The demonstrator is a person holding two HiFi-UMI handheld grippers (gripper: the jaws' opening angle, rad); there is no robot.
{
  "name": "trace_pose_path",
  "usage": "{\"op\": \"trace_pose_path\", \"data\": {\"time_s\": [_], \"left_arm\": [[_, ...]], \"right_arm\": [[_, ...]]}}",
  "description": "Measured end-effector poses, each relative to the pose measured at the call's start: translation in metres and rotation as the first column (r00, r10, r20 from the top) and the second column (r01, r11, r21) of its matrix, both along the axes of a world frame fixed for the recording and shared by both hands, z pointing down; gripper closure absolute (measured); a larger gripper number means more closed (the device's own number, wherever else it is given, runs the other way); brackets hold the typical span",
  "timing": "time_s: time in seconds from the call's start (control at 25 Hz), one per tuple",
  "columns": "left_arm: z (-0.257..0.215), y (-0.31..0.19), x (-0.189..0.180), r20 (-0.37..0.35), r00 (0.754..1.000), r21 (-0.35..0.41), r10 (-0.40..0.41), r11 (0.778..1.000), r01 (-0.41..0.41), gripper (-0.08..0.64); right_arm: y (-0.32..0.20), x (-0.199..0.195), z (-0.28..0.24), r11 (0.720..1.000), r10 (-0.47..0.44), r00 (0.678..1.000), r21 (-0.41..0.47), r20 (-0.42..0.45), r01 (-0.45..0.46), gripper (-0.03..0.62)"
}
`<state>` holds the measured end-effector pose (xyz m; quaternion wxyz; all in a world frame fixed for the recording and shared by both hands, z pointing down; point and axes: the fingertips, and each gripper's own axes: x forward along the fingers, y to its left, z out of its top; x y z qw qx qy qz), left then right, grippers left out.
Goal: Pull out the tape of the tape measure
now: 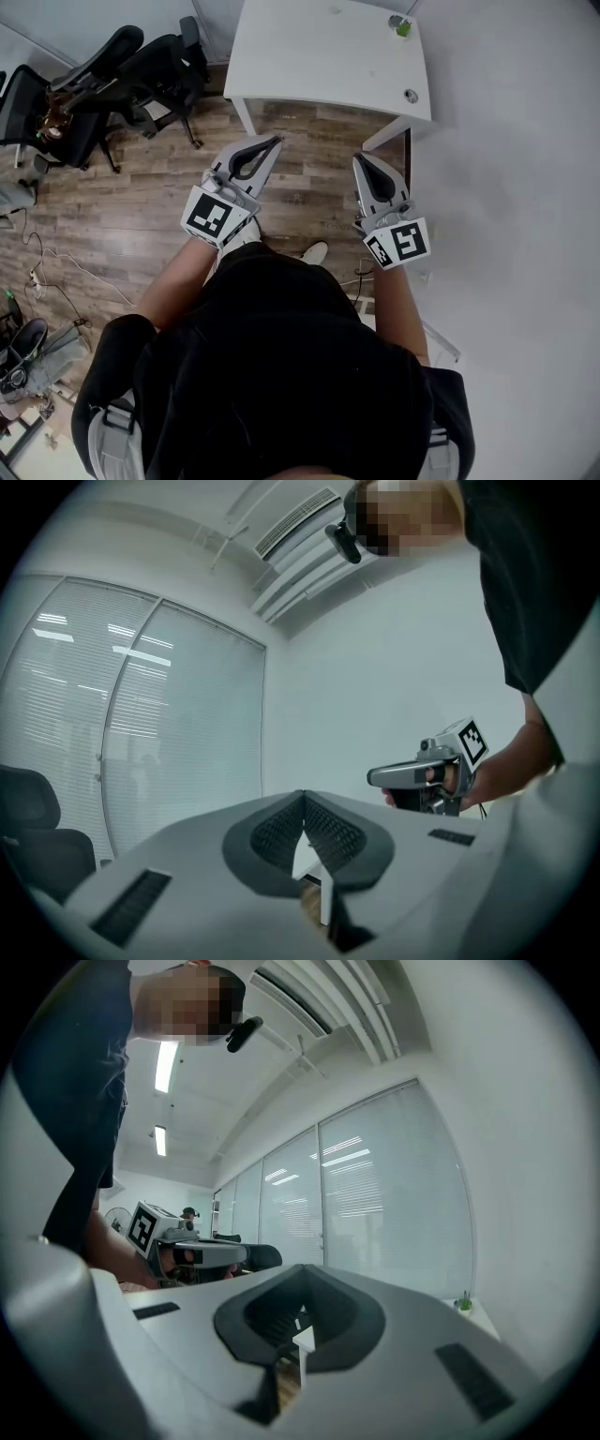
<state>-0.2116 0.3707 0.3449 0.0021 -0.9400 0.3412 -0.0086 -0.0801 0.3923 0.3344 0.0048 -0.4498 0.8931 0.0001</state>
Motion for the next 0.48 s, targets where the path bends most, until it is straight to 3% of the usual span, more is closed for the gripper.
{"op": "trace_pose_path", "data": {"time_s": [0.48], "left_arm": [[0.0025,-0.0027,0.0075,0.017,1.0,0.014,0.022,1.0,-0.023,0.54]], "right_arm": [[-0.0002,0.0037,0.0036,1.0,0.004,1.0,-0.02,0.004,-0.004,0.569]]}}
